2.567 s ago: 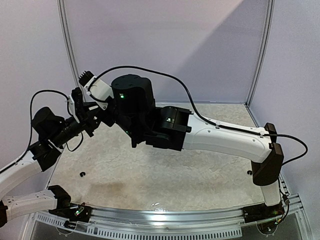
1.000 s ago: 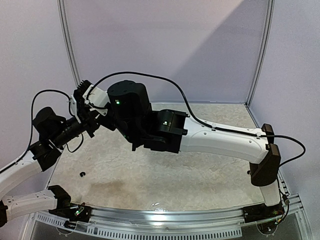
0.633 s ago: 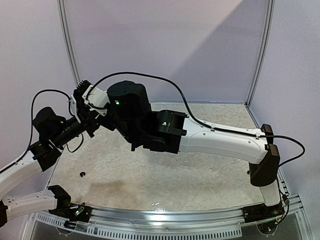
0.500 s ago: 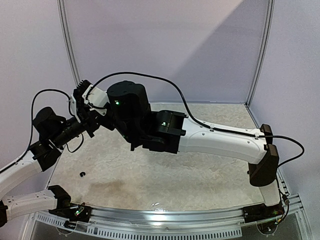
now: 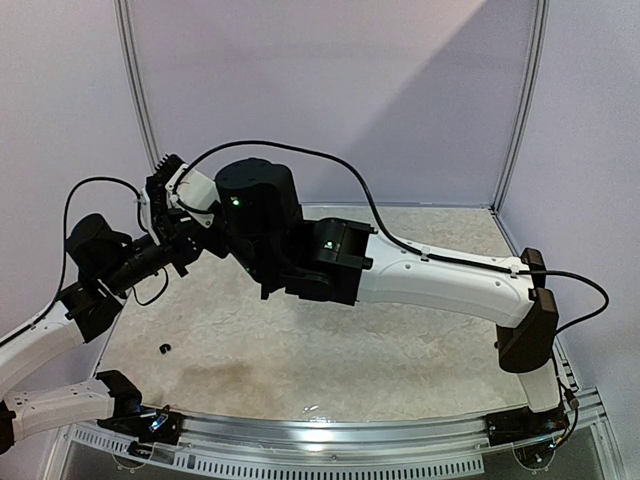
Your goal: Insert the wireless bluetooth earbuds into the charging case
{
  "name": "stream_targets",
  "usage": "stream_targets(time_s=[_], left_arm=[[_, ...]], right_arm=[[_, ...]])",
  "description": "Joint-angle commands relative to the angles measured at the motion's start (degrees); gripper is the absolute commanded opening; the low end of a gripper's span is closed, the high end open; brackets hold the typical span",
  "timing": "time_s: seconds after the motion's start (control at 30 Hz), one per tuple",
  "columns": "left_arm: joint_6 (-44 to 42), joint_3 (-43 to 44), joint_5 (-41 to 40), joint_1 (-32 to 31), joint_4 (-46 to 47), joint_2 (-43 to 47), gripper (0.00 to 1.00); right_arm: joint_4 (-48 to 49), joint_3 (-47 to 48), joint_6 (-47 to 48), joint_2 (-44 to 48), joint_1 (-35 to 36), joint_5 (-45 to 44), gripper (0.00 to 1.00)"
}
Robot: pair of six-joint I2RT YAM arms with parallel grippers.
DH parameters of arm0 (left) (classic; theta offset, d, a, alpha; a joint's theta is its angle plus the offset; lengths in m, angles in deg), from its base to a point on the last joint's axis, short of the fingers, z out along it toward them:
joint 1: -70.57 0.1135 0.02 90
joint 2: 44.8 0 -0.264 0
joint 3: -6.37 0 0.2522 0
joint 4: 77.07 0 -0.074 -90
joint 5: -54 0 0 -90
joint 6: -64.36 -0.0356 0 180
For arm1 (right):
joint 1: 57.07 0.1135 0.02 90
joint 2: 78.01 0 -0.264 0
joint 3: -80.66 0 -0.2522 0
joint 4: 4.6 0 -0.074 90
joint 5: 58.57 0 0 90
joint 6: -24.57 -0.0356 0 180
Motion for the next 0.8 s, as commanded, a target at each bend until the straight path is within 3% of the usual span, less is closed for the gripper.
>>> stream_targets(time_s=[0.0,0.47,0.77], left_arm=[[0.82,1.01,1.84,-0.52,5.64,0.85,0.0],[6.78,0.73,4.91,-0.17,6.1,1.13,0.0],[6.1,1.03,4.45,0.0,6.7,0.7,0.0]], right_arm=[[-5.57,0.15,-0.88,-2.65,-1.23,-0.2,0.22],[-6.9,0.24,-2.24,-2.68,-1.42,1.33,0.25],[-9.1,0.42,-4.5,-2.68,-1.55,1.77,0.28]])
